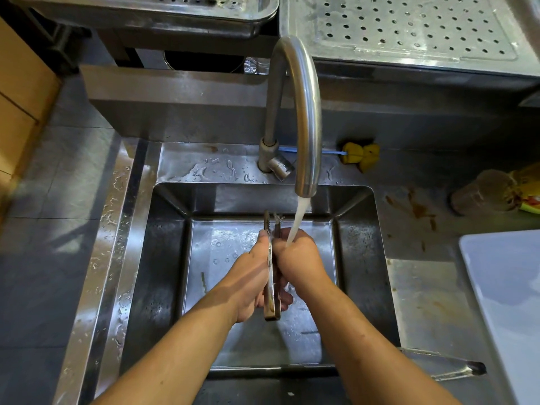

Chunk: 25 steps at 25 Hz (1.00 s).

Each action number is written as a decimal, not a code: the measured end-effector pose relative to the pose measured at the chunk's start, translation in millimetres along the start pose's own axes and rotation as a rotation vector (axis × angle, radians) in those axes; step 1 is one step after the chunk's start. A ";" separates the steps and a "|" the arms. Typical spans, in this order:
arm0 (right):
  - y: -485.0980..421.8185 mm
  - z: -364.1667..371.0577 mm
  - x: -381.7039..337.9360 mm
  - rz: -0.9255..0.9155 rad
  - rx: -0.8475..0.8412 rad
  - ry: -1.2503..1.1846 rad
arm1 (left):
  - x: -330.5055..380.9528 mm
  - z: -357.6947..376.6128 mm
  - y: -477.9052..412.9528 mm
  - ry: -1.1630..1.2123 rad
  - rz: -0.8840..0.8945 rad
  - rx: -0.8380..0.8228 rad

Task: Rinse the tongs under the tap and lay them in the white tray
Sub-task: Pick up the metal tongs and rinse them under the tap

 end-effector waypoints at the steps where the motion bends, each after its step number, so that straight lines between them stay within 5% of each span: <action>1: 0.1 3.6 1.2 0.000 -0.030 -0.001 | -0.9 -1.9 -0.1 0.015 -0.002 0.005; 6: -4.3 -7.2 2.7 0.045 0.071 0.093 | -17.9 -2.8 4.7 0.017 -0.053 -0.059; 10: 9.7 11.9 13.1 0.064 -0.130 -0.111 | -17.3 -3.8 3.9 0.048 -0.041 -0.029; 17: 0.8 -1.9 7.0 0.092 -0.051 0.021 | -16.8 3.7 5.4 0.007 -0.040 -0.049; 20: 9.8 14.6 10.8 0.069 -0.188 -0.113 | -10.5 -1.7 1.4 0.032 -0.020 0.018; 25: 12.7 5.7 20.0 0.135 -0.142 -0.307 | -11.8 17.5 7.5 0.078 -0.025 -0.131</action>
Point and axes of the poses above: each hand's wrist, its own y-axis away from the middle knuckle, its own z-axis out of the palm, x = y × z, the point moved 8 cm from there along -y, towards the middle knuckle, and after that the axes turned 5 degrees about y, right-handed, at the moved point
